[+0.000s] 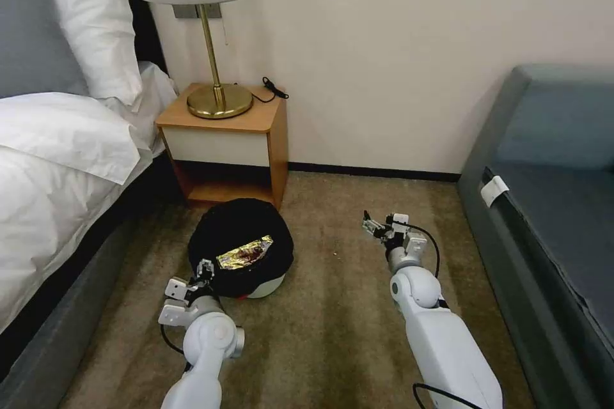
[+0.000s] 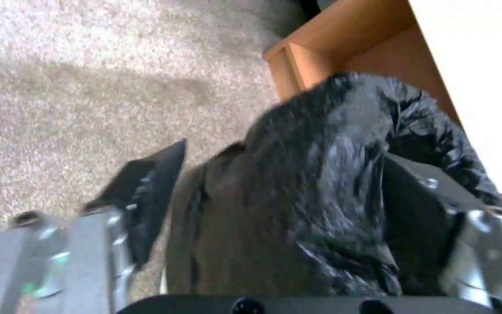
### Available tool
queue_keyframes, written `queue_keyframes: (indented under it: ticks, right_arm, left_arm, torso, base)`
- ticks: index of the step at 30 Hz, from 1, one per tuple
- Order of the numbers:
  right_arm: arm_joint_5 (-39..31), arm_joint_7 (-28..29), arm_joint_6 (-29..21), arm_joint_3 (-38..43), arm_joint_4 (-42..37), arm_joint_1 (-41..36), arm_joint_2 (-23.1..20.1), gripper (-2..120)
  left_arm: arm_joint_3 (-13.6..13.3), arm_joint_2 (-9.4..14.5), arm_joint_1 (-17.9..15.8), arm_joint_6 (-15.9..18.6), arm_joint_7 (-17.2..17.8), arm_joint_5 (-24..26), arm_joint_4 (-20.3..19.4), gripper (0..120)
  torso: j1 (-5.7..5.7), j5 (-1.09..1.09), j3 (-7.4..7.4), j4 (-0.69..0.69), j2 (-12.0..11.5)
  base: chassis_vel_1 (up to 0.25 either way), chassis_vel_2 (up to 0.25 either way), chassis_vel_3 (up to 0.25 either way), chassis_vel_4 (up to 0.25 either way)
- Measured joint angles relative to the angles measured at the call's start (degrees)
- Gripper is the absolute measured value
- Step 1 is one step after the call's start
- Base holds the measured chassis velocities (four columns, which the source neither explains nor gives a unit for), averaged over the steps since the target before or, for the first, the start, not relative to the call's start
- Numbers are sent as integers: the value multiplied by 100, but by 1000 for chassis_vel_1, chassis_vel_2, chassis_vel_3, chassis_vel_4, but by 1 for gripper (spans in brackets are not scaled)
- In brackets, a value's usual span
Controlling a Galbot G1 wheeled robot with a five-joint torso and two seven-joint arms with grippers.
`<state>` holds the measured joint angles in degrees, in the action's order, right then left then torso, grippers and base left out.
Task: Pick up the trash bin, then pick up the garbage on the floor and place it into the trash bin.
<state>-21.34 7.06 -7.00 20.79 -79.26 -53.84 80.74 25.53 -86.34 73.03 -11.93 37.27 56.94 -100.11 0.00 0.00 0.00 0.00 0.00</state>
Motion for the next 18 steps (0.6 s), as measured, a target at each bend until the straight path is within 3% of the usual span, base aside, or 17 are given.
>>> queue_keyframes:
  ticks: [4, 12, 18]
  right_arm:
    - [0, -3, -12, -3, -63, -43, 0, 100]
    - [-13, -6, -27, 21, -188, -155, -26, 100]
    - [-45, -7, -51, 66, -295, -246, -50, 100]
  left_arm:
    - [3, 1, 51, -23, -1, -186, -67, 99]
    - [-13, 36, 281, -19, -124, -832, -213, 100]
    - [-13, 41, 392, -75, -238, -1048, -311, 100]
  torso:
    - [0, 0, 0, 0, 0]
    - [0, 0, 0, 0, 0]
    - [0, 0, 0, 0, 0]
  base:
    - [0, 0, 0, 0]
    - [0, 0, 0, 0]
    - [0, 0, 0, 0]
